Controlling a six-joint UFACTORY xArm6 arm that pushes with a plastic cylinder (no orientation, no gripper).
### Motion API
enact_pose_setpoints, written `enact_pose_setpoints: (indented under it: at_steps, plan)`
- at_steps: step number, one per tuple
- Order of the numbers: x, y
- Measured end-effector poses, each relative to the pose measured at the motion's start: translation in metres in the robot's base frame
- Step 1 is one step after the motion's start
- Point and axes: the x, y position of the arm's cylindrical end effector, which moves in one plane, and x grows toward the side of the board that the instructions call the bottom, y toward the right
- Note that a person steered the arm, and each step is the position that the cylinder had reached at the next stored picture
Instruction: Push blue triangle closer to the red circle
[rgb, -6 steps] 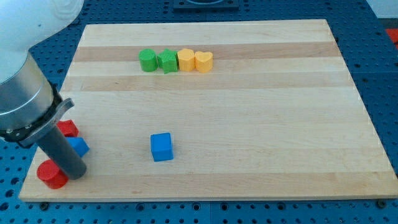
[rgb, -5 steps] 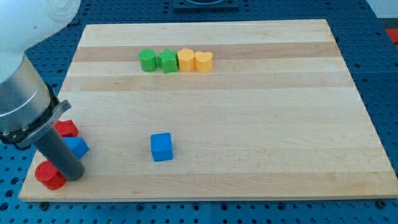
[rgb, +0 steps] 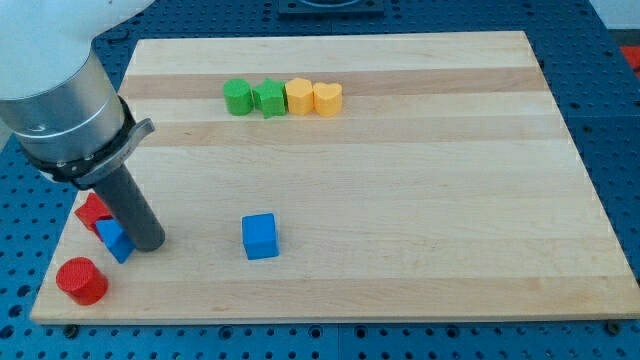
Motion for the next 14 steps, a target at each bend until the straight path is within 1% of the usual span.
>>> enact_pose_setpoints:
  at_steps: [3, 5, 13, 14]
  plan:
    - [-0.003, -0.003]
    - [0.007, -0.025]
    - [0.014, -0.029]
    - [0.014, -0.022]
